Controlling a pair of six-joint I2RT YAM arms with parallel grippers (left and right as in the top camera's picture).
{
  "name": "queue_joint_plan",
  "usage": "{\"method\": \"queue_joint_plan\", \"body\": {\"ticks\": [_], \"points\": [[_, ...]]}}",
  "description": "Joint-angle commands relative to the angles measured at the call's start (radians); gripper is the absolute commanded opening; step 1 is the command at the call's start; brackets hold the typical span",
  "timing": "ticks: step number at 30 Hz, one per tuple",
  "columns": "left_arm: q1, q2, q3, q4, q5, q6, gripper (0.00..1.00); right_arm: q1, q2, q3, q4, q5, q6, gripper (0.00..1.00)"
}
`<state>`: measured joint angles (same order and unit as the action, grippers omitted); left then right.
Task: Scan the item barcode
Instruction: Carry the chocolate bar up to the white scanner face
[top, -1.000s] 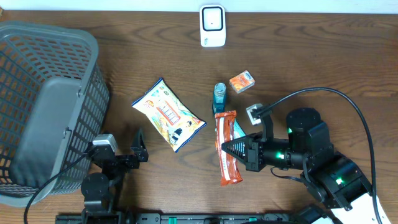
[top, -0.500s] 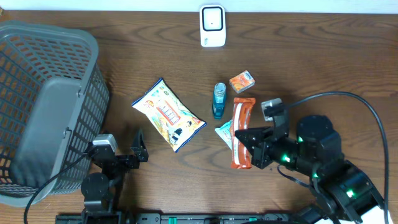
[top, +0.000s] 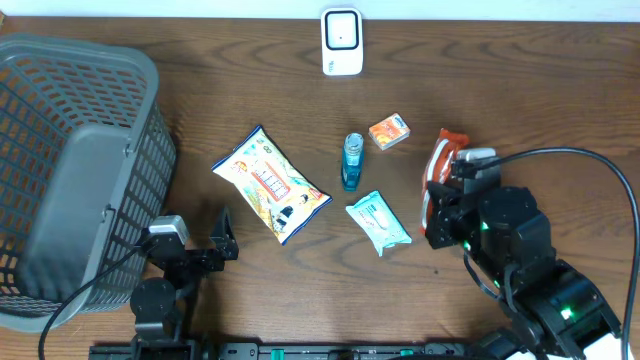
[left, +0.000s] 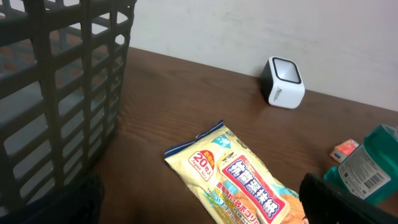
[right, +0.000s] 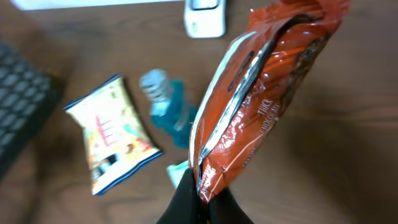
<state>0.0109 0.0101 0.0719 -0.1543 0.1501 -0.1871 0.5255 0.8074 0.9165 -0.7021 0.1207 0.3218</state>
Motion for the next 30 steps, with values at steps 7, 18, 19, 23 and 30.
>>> {"method": "queue_joint_plan", "body": {"ticks": [7, 18, 19, 23, 30], "points": [[-0.004, -0.006, -0.009, -0.026, -0.005, -0.01, 1.0, -0.079, 0.243, 0.022, 0.215, 0.098, -0.174, 0.01], [-0.004, -0.006, -0.009, -0.026, -0.006, -0.01, 1.0, -0.186, 0.798, 0.44, 0.327, 0.122, -0.43, 0.01], [-0.004, -0.006, -0.009, -0.026, -0.006, -0.01, 1.0, -0.186, 0.856, 0.5, 0.327, 0.143, -0.453, 0.01], [-0.004, -0.006, -0.009, -0.026, -0.006, -0.01, 1.0, -0.184, 1.037, 0.684, 0.325, 0.225, -0.524, 0.01], [-0.004, -0.006, -0.009, -0.026, -0.006, -0.01, 1.0, -0.171, 1.318, 0.99, 0.341, 0.319, -0.649, 0.01]]}}
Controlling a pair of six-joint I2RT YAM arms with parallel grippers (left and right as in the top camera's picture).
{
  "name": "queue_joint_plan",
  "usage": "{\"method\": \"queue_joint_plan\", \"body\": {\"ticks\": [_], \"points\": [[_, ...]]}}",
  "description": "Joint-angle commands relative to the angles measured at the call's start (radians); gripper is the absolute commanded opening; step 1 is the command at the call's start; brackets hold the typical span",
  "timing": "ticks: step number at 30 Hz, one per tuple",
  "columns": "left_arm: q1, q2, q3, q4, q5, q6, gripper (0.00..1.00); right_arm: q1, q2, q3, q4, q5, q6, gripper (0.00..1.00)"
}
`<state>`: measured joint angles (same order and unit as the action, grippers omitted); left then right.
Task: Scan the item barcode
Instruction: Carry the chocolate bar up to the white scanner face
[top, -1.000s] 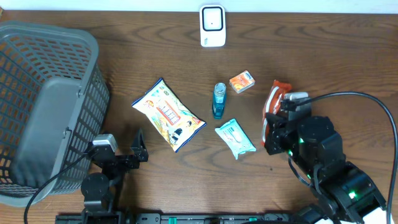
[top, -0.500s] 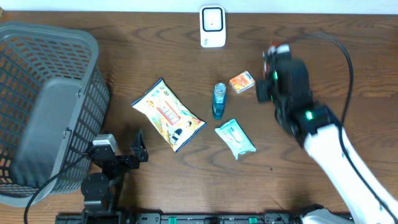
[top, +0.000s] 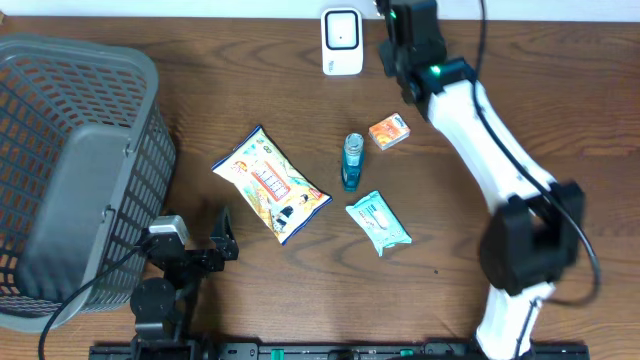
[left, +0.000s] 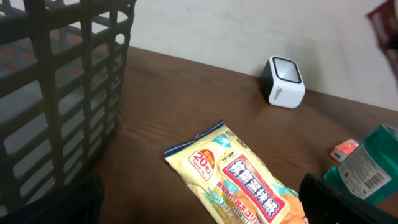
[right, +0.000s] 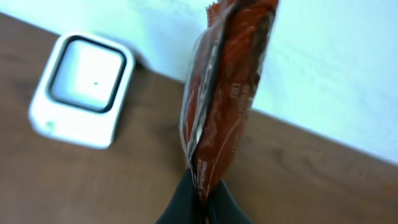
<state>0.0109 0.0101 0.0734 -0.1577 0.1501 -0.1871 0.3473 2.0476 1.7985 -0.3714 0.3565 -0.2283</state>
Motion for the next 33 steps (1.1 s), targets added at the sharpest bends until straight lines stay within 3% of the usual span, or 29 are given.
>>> {"method": "queue_joint_plan", "body": {"ticks": [1, 7, 17, 33], "points": [[-0.004, -0.006, -0.011, -0.023, -0.006, -0.01, 1.0, 0.015, 0.116, 0.15, 0.024, 0.105, -0.131, 0.01], [-0.004, -0.006, -0.011, -0.025, -0.006, -0.01, 1.0, 0.076, 0.295, 0.283, 0.207, 0.249, -0.377, 0.01], [-0.004, -0.006, -0.011, -0.026, -0.006, -0.01, 1.0, 0.142, 0.464, 0.287, 0.544, 0.283, -0.708, 0.01], [-0.004, -0.006, -0.011, -0.026, -0.005, -0.009, 1.0, 0.167, 0.538, 0.287, 0.657, 0.179, -0.718, 0.01]]}}
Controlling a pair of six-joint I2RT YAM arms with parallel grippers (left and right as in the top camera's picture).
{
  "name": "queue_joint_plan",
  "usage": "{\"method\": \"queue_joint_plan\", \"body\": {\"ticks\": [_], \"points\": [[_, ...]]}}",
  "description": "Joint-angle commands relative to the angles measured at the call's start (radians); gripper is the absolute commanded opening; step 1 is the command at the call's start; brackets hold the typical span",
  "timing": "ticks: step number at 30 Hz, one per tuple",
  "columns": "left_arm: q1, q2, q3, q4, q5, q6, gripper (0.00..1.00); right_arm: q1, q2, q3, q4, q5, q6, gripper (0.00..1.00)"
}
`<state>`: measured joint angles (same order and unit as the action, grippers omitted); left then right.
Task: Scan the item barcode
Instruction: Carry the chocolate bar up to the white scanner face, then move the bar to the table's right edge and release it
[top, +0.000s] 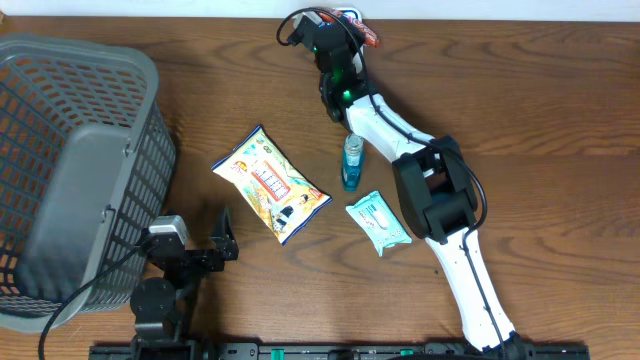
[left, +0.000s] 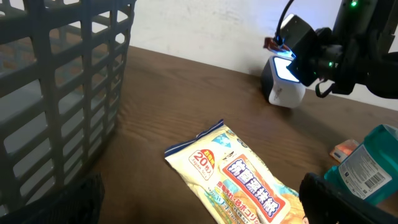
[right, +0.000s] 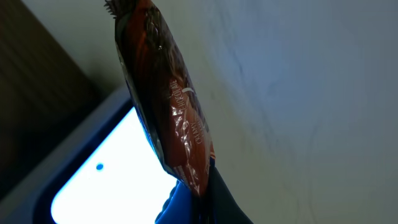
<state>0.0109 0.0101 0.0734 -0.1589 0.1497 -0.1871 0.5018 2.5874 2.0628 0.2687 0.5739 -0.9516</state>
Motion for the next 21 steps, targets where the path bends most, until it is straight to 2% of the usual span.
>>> {"method": "queue_joint_plan", "body": {"ticks": [1, 9, 12, 15, 21], "points": [[-0.004, -0.006, -0.011, -0.024, -0.005, -0.01, 1.0, 0.013, -0.002, 0.023, 0.018, -0.042, 0.011, 0.01], [-0.004, -0.006, -0.011, -0.024, -0.005, -0.01, 1.0, 0.019, -0.002, 0.023, 0.019, -0.056, 0.03, 0.01], [-0.004, -0.006, -0.011, -0.024, -0.005, -0.01, 1.0, 0.021, -0.027, 0.023, -0.034, -0.055, 0.072, 0.01], [-0.004, -0.006, -0.011, -0.024, -0.005, -0.01, 1.0, 0.006, -0.082, 0.023, -0.105, -0.036, 0.082, 0.01], [-0.004, -0.006, -0.011, -0.024, -0.005, -0.01, 1.0, -0.063, -0.301, 0.023, -0.273, 0.071, 0.221, 0.01]]}}
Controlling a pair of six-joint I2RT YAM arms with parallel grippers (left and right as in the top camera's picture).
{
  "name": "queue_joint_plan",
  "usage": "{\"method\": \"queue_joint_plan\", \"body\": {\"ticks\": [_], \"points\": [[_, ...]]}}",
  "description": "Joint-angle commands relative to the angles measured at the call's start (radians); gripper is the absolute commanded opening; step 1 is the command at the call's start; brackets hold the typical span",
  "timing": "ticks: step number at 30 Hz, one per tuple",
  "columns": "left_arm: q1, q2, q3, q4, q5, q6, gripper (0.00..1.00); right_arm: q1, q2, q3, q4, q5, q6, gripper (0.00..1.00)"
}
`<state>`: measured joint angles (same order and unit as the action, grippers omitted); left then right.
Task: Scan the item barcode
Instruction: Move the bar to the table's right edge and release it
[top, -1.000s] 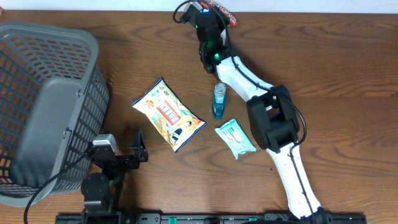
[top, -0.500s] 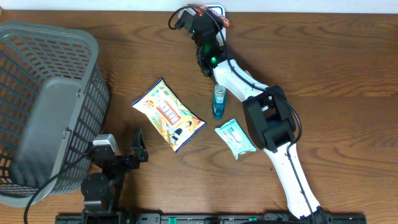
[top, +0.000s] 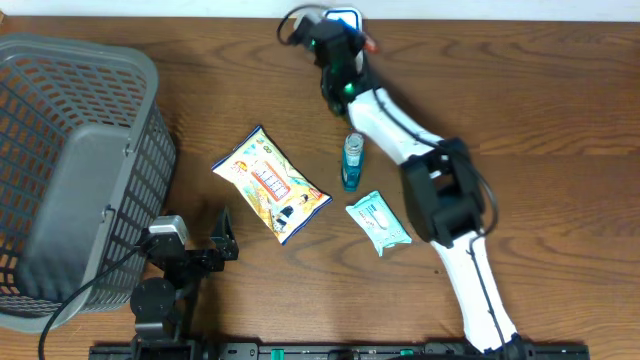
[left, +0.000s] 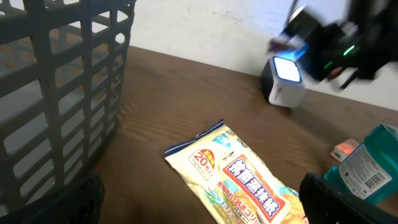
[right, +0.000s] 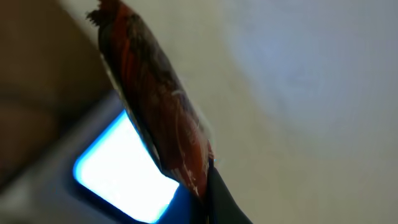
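Observation:
My right gripper (right: 208, 198) is shut on the lower edge of an orange-red snack packet (right: 155, 118). It holds the packet upright just in front of the white barcode scanner (left: 286, 82), whose window (right: 121, 174) glows blue-white. In the overhead view the right gripper (top: 350, 38) sits at the scanner (top: 343, 17) on the table's far edge, and only a sliver of the packet (top: 370, 45) shows. The right arm is blurred in the left wrist view. My left gripper (left: 199, 214) stands open and empty near the front edge, beside the basket.
A grey basket (top: 70, 170) fills the left side. A yellow snack packet (top: 270, 183), a teal bottle (top: 351, 160) and a pale blue wipes pack (top: 378, 222) lie mid-table under the outstretched right arm. A small orange box (left: 344, 149) lies near the bottle.
The packet stays held against the scanner's lit window, shifted slightly. The right arm shows motion blur. The left arm has not moved.
My right gripper first held the orange packet at the right side of the table. Then it carried it near the scanner at the far edge. After that the packet stood in front of the lit scanner window, and it remains there now.

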<state>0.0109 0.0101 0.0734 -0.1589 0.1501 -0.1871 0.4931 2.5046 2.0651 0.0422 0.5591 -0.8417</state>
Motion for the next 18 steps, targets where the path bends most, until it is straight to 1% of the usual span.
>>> {"method": "queue_joint_plan", "body": {"ticks": [1, 7, 8, 12, 13, 16, 18], "points": [[-0.004, -0.006, -0.011, -0.024, -0.006, -0.01, 1.0, -0.072, -0.262, 0.02, -0.099, 0.1, 0.145, 0.01], [-0.004, -0.006, -0.011, -0.024, -0.005, -0.01, 1.0, -0.203, -0.422, 0.02, -0.406, 0.113, 0.397, 0.01], [-0.004, -0.006, -0.011, -0.024, -0.006, -0.01, 1.0, -0.256, -0.438, 0.02, -0.502, 0.126, 0.479, 0.01], [-0.004, -0.006, -0.011, -0.024, -0.006, -0.01, 1.0, -0.397, -0.422, 0.01, -0.695, 0.146, 0.671, 0.01], [-0.004, -0.006, -0.011, -0.024, -0.005, -0.01, 1.0, -0.443, -0.408, 0.004, -0.735, 0.146, 0.74, 0.01], [-0.004, -0.006, -0.011, -0.024, -0.005, -0.01, 1.0, -0.573, -0.359, -0.005, -0.827, 0.146, 0.883, 0.01], [-0.004, -0.006, -0.011, -0.024, -0.006, -0.01, 1.0, -0.635, -0.327, -0.006, -0.861, 0.146, 0.919, 0.01]]}}
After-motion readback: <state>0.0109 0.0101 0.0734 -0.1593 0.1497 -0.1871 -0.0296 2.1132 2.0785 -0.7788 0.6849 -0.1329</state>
